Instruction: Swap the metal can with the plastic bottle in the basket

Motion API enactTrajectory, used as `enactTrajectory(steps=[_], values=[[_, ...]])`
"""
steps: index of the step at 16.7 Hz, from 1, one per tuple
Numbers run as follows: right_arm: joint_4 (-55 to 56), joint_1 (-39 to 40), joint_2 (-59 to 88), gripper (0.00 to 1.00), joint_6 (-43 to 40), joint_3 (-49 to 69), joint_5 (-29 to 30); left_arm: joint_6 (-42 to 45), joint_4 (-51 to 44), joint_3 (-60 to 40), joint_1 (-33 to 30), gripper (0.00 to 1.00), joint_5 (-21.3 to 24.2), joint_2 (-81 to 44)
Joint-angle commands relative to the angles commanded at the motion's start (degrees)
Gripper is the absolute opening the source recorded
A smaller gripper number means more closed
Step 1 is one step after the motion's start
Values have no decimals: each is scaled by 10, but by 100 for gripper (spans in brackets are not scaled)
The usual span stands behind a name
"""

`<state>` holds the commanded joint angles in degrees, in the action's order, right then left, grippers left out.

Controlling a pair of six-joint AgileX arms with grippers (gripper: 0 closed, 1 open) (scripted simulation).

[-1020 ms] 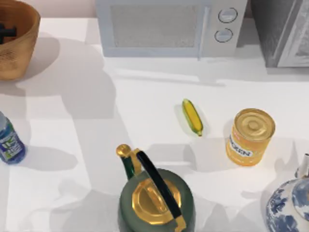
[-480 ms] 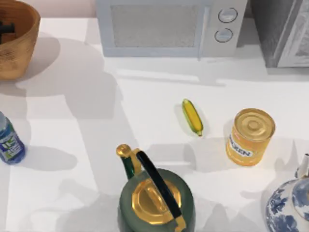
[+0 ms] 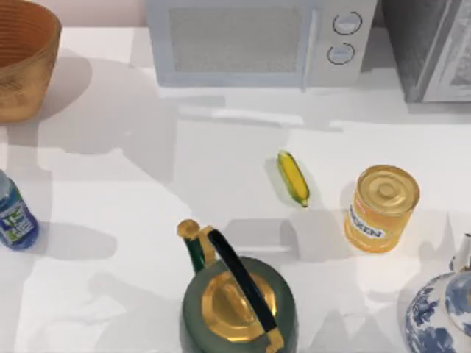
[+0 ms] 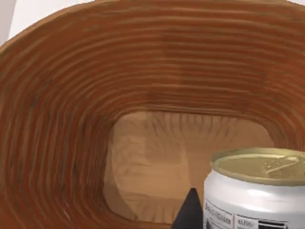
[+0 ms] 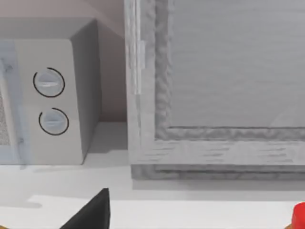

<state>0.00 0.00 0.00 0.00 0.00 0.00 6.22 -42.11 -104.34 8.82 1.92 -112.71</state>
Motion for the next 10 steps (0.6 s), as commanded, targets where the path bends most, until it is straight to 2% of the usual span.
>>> enactTrajectory(steps=[10], values=[[0, 0, 0, 100, 0, 0, 0, -47, 271, 646, -56, 0, -28, 716]])
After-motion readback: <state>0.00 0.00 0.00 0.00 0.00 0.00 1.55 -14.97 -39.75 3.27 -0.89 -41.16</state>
